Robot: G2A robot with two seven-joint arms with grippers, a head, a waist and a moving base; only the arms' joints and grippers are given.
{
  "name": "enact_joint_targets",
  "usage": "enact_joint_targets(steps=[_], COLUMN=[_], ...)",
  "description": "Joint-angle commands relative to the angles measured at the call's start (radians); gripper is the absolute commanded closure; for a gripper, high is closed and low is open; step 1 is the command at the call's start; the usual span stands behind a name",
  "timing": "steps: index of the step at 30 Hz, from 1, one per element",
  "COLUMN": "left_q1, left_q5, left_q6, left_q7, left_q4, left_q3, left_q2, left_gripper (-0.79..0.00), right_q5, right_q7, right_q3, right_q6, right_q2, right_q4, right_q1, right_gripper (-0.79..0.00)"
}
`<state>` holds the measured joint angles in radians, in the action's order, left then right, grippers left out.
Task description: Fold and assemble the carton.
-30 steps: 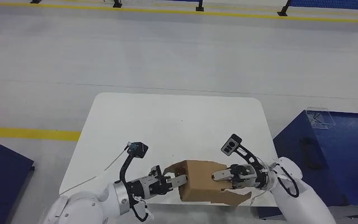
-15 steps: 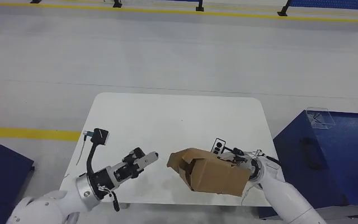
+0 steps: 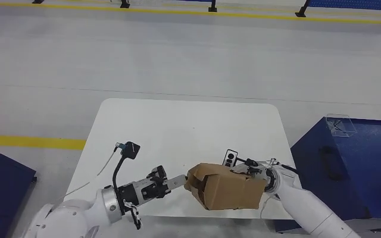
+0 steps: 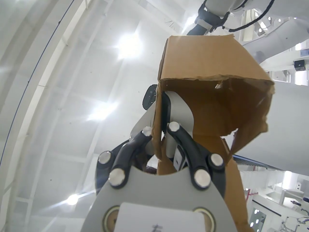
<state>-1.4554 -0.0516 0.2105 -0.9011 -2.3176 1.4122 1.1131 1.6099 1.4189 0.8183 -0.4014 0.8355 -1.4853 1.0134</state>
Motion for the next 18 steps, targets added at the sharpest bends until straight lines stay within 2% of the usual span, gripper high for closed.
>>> enact_joint_targets(steps=[1, 7, 11, 18], left_q1=[0.004, 0.032, 0.047, 0.073], left_q5=[-0.007, -0.017, 0.030, 0.060], left_q6=[0.012, 0.024, 0.042, 0.073], left_q7=[-0.011, 0.013, 0.047, 0.023], left_q4=[-0.003, 0.013, 0.023, 0.069], left_q3=[-0.006, -0.049, -0.033, -0.004], left_q2=[-0.002, -0.002, -0.001, -0.007], left_gripper=[-0.785, -0.785, -0.785, -0.785], right_q5=[0.008, 0.031, 0.047, 0.068], right_q7=[0.005, 0.023, 0.035, 0.049], right_q3=[-0.017, -0.068, -0.093, -0.134], right_q6=[0.005, 0.023, 0.035, 0.049], right_q2=[-0.007, -0.026, -0.039, -0.059], right_q4=[0.006, 0.012, 0.016, 0.014], right_q1=[-0.011, -0.043, -0.063, -0.091], right_gripper=[0.000, 0.000, 0.000, 0.000])
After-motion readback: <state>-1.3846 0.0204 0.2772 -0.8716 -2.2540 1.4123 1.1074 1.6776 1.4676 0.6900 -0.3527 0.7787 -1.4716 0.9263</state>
